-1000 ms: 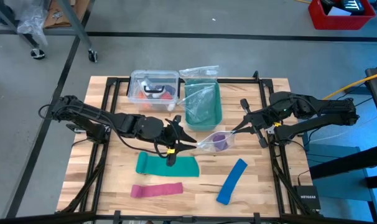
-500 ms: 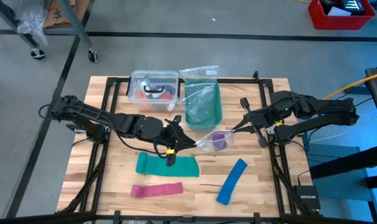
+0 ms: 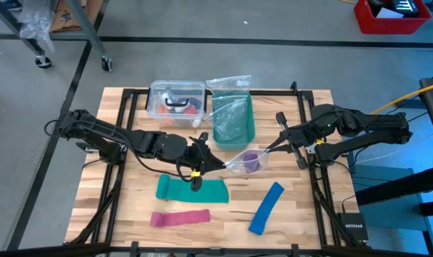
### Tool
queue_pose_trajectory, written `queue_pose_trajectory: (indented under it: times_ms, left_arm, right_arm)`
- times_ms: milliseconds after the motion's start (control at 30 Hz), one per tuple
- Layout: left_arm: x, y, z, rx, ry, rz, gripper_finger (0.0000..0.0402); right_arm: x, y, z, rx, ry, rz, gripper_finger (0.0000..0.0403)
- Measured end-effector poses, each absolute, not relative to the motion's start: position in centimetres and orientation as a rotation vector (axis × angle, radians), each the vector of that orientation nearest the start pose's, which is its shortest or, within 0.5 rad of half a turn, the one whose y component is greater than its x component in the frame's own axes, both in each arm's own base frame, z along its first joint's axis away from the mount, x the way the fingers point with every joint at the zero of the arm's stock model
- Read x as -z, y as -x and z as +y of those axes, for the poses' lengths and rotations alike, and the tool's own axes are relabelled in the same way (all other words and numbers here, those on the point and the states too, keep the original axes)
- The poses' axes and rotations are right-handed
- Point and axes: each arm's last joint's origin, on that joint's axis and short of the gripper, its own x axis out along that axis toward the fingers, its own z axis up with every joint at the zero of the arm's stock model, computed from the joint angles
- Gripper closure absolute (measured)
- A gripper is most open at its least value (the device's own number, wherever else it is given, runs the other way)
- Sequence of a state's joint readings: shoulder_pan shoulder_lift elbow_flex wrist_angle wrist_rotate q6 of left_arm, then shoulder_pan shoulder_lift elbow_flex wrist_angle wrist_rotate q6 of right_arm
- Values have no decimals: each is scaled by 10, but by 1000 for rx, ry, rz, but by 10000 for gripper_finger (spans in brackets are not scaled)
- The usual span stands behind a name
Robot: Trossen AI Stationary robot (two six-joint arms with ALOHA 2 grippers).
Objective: Roll bandage
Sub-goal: Close the transparent zip bag
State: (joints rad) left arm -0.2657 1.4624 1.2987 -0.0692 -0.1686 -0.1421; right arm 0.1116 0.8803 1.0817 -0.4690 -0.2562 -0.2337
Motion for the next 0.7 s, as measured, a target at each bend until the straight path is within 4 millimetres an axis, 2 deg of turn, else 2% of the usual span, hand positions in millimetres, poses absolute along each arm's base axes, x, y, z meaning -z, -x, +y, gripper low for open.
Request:
queue_pose_trajectory:
  times_ms: [267,700]
  left_arm:
    - [-363,-326,-84,77,91,233,328]
    - [-365,-326,-84,78,107,220,324]
  right_arm:
    - [-389,-170,27,-413,207,223,403]
    - [-389,-171,27,-414,207,228,403]
